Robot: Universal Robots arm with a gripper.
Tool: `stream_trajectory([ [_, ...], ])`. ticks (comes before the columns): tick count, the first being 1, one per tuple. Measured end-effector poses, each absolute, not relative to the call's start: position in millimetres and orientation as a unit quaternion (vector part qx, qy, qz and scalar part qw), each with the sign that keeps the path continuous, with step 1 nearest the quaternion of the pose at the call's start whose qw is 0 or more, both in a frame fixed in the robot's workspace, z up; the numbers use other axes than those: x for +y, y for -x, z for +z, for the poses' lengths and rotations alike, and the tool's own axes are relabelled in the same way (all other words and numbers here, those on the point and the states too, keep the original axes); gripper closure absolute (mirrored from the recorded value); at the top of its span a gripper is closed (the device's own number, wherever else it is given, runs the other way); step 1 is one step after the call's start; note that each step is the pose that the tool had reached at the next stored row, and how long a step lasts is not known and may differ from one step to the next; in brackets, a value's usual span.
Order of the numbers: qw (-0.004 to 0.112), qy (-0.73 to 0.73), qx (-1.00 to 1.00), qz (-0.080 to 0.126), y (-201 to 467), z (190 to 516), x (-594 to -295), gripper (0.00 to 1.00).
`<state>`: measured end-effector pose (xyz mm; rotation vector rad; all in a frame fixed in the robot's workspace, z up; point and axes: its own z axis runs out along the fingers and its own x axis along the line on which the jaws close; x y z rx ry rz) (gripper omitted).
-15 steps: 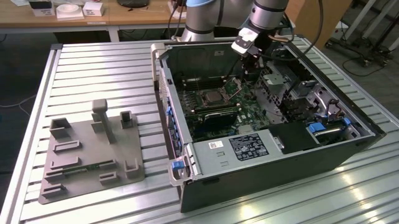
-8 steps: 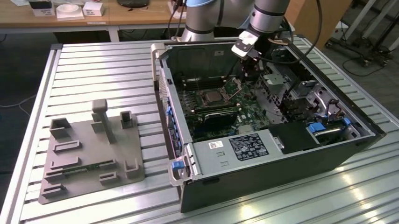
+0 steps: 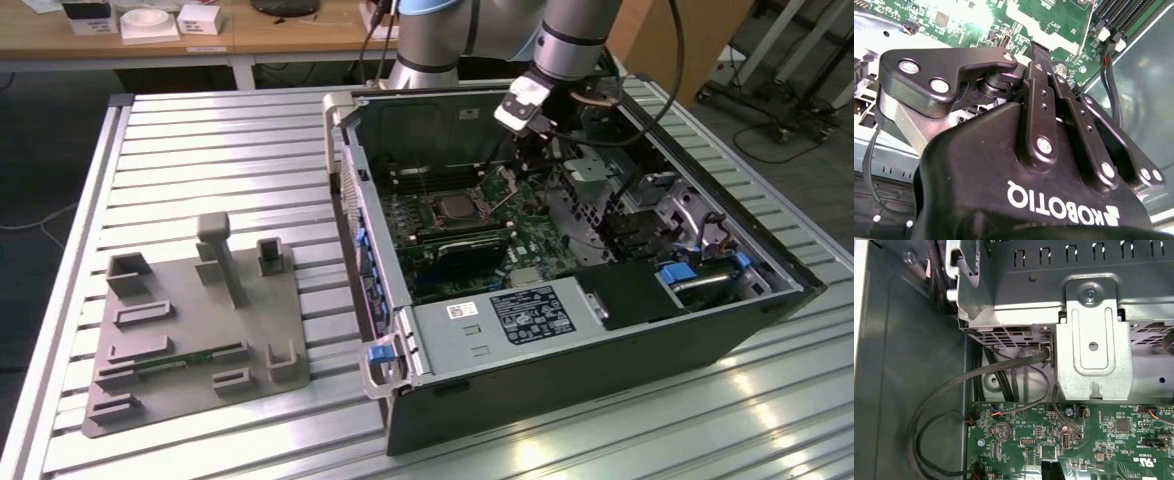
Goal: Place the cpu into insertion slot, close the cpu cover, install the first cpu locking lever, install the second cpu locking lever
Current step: 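Close the cpu cover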
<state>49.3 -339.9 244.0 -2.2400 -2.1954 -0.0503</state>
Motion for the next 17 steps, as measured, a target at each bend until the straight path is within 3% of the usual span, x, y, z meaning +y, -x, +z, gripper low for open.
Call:
stream_trajectory([
  [17, 0.006, 0.714, -0.700, -0.012, -46.4, 238.5, -339.8, 0.89],
])
